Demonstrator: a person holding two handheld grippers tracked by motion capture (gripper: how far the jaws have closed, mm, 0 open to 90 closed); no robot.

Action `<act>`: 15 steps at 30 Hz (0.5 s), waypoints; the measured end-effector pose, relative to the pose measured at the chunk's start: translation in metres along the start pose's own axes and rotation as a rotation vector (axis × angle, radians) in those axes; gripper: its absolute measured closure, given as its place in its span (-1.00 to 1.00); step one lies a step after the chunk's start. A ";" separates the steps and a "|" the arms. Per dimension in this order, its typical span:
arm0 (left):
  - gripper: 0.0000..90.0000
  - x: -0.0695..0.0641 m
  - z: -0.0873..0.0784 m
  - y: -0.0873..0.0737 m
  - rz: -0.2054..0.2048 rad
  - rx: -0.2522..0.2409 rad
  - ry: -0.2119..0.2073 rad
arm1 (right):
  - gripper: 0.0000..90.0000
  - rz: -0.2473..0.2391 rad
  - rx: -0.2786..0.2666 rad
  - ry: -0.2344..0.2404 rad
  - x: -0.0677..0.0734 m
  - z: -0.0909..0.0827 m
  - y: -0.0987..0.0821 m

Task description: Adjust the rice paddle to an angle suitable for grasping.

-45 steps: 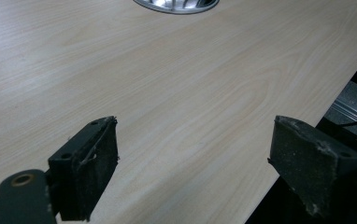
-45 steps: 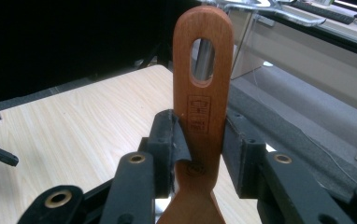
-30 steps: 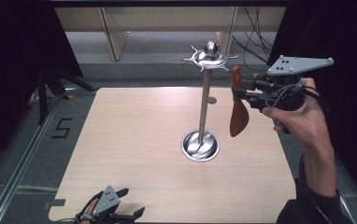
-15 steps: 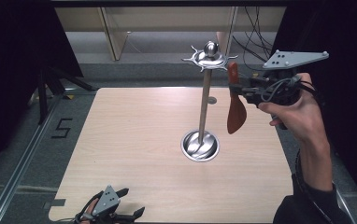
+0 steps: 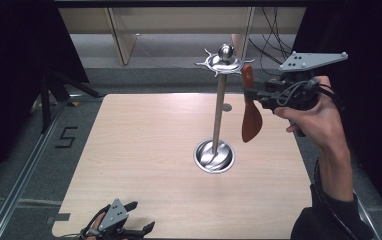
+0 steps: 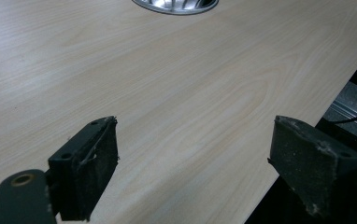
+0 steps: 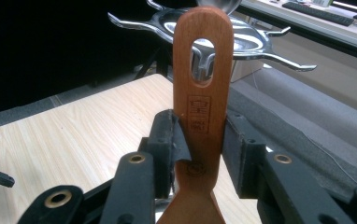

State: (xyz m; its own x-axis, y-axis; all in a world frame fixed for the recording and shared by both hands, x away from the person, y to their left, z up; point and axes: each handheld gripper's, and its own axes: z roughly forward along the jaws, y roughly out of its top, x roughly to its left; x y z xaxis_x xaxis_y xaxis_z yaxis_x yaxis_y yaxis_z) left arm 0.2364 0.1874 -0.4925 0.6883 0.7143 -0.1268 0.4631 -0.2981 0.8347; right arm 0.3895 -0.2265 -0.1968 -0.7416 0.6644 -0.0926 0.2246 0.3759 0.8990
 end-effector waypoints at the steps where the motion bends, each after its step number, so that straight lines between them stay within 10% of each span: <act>1: -0.67 0.000 0.000 0.000 0.003 0.002 0.005 | 0.49 0.000 -0.005 -0.003 0.000 0.001 0.000; 15: -0.67 0.000 0.000 0.000 0.000 -0.002 0.000 | 0.49 0.012 0.012 0.019 -0.003 0.008 0.000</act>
State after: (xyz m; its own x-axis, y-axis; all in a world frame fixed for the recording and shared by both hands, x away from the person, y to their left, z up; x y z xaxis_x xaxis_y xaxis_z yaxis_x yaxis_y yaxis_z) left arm 0.2363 0.1875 -0.4923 0.6879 0.7146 -0.1271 0.4623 -0.2965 0.8357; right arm 0.3967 -0.2231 -0.1995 -0.7504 0.6568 -0.0739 0.2407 0.3758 0.8949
